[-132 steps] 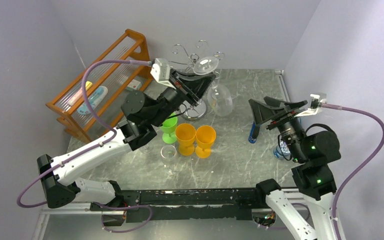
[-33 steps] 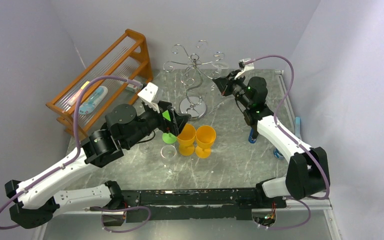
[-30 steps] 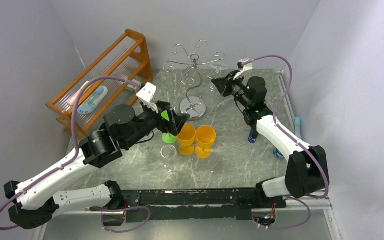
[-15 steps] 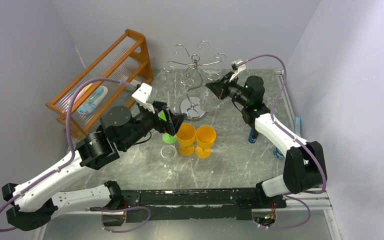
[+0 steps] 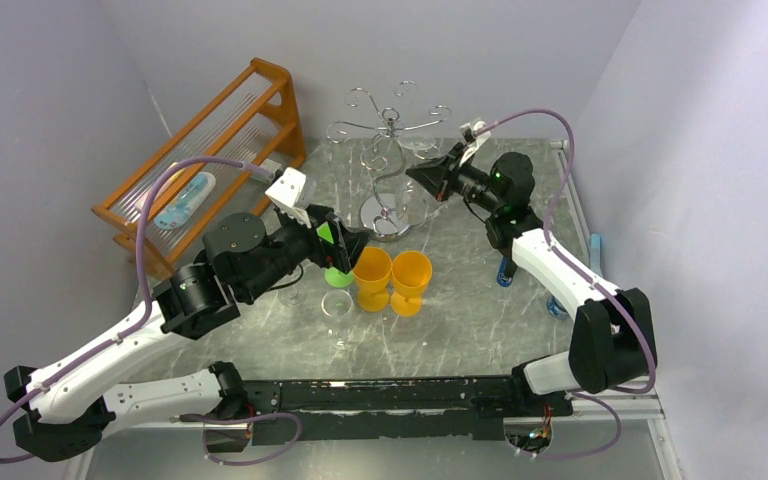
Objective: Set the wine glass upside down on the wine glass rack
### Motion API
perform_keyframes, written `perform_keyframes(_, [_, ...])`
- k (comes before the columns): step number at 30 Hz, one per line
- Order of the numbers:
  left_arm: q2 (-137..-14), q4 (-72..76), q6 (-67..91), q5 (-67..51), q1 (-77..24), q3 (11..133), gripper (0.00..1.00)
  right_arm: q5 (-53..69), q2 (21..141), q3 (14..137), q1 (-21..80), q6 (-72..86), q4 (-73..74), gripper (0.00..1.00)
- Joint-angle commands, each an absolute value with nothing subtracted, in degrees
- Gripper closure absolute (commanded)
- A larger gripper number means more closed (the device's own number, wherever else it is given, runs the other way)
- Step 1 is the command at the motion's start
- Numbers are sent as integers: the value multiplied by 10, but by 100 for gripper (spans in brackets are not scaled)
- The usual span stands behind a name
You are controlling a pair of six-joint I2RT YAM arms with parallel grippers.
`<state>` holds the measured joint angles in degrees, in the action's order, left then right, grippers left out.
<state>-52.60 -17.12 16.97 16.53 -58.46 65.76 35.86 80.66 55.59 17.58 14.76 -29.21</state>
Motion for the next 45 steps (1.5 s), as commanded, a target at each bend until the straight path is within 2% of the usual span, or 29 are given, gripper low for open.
perform_keyframes(1, [-524,-183,173,178,-586,651,5,380,776,542,170,151,-344,100])
perform_keyframes(9, [-523,-181,176,183,-586,644,5,340,740,502,167,156,-368,100])
perform_keyframes(18, [-520,-184,174,193,-586,643,5,234,730,481,167,163,-381,100])
perform_keyframes(29, [-518,-184,193,220,-586,638,5,280,794,545,167,141,-303,99])
perform_keyframes(32, [-519,-182,192,221,-586,637,5,298,798,555,167,129,-280,93])
perform_keyframes(36, [-521,-179,189,222,-586,638,4,302,788,547,167,127,-271,79])
perform_keyframes(42, [-530,-199,172,223,-586,666,3,287,755,520,167,122,-253,64])
perform_keyframes(45, [-528,-207,166,228,-586,675,4,272,730,506,167,121,-240,54])
